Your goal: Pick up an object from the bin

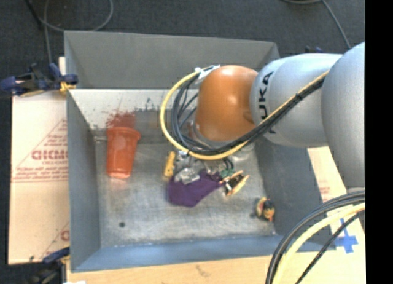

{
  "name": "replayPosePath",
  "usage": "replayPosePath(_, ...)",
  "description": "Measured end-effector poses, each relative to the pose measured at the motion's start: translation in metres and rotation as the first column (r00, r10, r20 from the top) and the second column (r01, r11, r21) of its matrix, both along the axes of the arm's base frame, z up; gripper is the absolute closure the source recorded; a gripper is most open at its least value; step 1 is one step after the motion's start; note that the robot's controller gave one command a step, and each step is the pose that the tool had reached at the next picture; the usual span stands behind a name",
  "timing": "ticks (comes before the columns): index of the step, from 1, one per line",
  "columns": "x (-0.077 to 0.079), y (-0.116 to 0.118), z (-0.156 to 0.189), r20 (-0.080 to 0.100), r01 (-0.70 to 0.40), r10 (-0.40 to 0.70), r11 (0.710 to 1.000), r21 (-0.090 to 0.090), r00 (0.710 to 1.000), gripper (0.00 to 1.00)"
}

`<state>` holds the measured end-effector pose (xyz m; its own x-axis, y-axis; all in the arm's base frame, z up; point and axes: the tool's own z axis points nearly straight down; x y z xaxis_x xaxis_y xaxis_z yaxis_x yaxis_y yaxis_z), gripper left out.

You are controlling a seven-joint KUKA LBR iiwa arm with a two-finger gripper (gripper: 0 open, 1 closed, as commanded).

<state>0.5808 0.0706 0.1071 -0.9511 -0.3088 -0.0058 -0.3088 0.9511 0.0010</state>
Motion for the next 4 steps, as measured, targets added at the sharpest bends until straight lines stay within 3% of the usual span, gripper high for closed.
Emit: replayPosePath(4, -0.0001, 0.0003, 0.0, -0.002, 0.004, -0.004, 1.0, 0.0, 1.0, 1.0)
